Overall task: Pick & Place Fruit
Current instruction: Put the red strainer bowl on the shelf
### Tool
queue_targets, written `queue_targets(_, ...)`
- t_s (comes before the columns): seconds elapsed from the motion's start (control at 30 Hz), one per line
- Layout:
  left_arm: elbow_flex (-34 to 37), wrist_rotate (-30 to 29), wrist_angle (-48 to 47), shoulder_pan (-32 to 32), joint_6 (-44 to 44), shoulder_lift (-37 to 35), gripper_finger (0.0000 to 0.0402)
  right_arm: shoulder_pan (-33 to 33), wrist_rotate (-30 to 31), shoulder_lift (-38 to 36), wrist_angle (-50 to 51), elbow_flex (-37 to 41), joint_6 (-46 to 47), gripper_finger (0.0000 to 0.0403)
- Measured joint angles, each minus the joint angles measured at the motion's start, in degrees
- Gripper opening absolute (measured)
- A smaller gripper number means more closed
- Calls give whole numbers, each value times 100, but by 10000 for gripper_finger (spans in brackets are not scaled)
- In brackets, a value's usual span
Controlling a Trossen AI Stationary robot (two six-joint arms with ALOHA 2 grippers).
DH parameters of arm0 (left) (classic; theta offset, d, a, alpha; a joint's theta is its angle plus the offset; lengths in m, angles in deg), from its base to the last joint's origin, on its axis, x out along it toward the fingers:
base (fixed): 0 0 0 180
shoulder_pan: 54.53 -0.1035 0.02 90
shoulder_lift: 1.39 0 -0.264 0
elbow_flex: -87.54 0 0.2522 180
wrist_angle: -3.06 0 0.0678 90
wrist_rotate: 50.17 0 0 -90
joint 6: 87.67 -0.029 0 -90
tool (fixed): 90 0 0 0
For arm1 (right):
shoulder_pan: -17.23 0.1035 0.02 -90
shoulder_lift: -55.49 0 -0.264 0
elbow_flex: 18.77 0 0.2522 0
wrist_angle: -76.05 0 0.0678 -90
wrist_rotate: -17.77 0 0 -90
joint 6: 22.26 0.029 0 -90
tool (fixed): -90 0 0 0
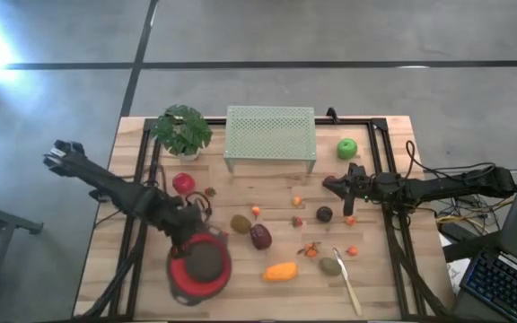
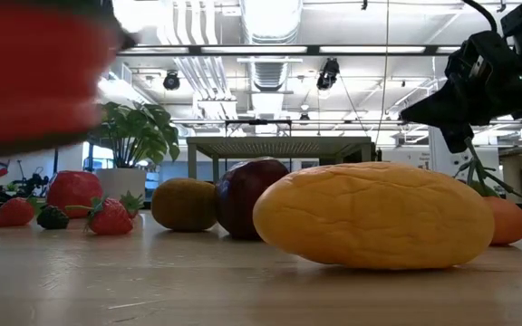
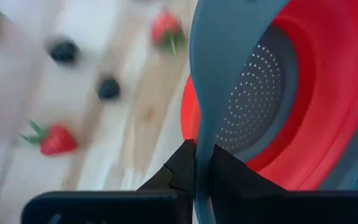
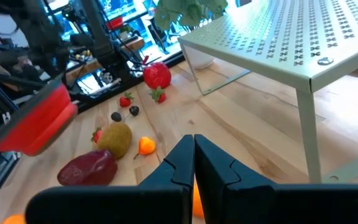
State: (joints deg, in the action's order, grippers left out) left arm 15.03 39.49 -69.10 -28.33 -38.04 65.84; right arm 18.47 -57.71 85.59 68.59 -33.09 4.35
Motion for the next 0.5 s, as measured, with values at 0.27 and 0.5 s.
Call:
queue_targets(0.27, -884, -755, 259, -1083, -593, -120, 24, 0, 0, -2, -65, 0, 0, 8)
queue_targets(0.5, -1809, -706, 662, -2403, -1716, 194, 37, 0, 0, 0, -54, 0, 0, 8)
